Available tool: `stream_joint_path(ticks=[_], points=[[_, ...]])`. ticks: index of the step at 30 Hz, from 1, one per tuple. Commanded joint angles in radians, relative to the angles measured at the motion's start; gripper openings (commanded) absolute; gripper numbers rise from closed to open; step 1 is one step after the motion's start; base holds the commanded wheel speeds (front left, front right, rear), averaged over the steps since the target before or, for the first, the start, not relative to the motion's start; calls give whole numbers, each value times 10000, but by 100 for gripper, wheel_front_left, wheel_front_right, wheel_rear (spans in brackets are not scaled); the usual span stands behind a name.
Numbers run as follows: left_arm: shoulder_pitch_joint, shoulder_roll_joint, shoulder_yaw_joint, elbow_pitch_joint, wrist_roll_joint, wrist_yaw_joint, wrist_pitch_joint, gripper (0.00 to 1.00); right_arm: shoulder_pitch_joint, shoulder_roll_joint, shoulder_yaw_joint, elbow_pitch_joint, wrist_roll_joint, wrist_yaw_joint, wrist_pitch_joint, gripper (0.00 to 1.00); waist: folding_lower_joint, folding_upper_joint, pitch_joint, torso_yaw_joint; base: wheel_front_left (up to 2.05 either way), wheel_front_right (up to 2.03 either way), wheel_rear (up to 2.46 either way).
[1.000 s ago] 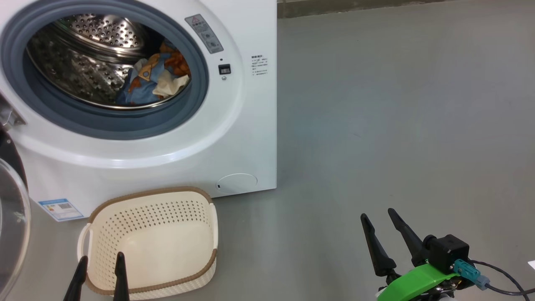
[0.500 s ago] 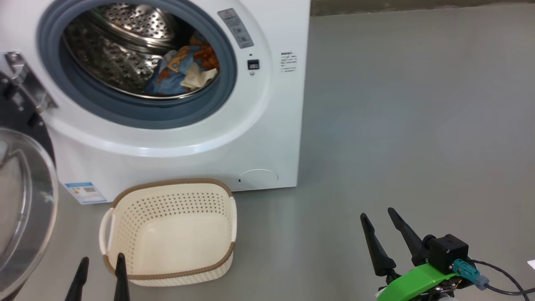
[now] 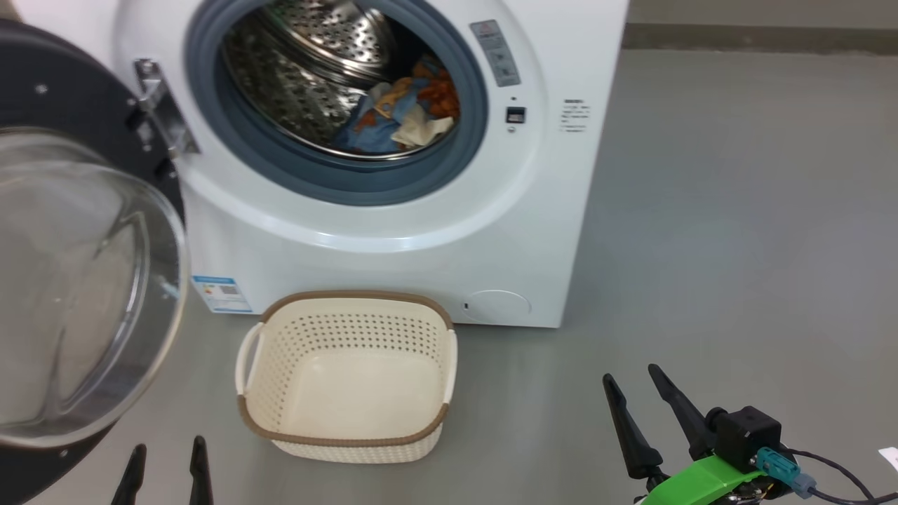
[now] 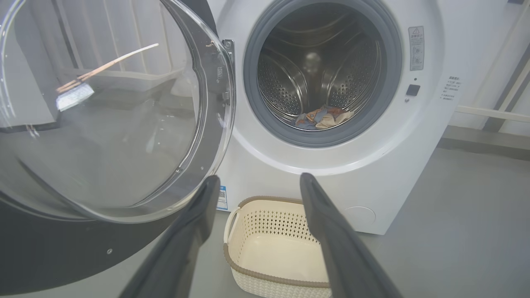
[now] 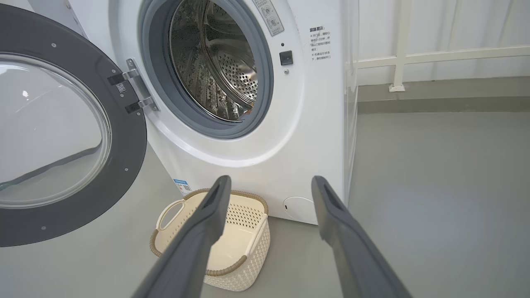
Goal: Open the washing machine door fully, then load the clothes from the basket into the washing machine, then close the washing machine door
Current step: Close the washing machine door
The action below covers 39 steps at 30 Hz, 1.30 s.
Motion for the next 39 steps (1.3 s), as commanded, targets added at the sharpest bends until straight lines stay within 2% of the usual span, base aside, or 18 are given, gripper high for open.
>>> stream_joint_path(ticks=[1, 11, 24, 39], points=[[-62, 99, 364, -173, -57, -63, -55, 100, -60, 32, 280, -196, -12, 16, -49, 100, 0, 0, -259, 473, 0, 0, 0], [154, 99, 414, 61, -95, -116, -55, 100, 123, 32, 398, -172, 36, 16, -49, 100, 0, 0, -404, 1522, 0, 0, 0], [356, 99, 371, 210, -262, 57, -55, 100, 189, 32, 396, -116, 14, 16, -49, 100, 0, 0, -569, 2881, 0, 0, 0], [483, 99, 616, 5, -634, 333, -55, 100, -279, 32, 780, 48, -66, 16, -49, 100, 0, 0, -226, 3160, 0, 0, 0]])
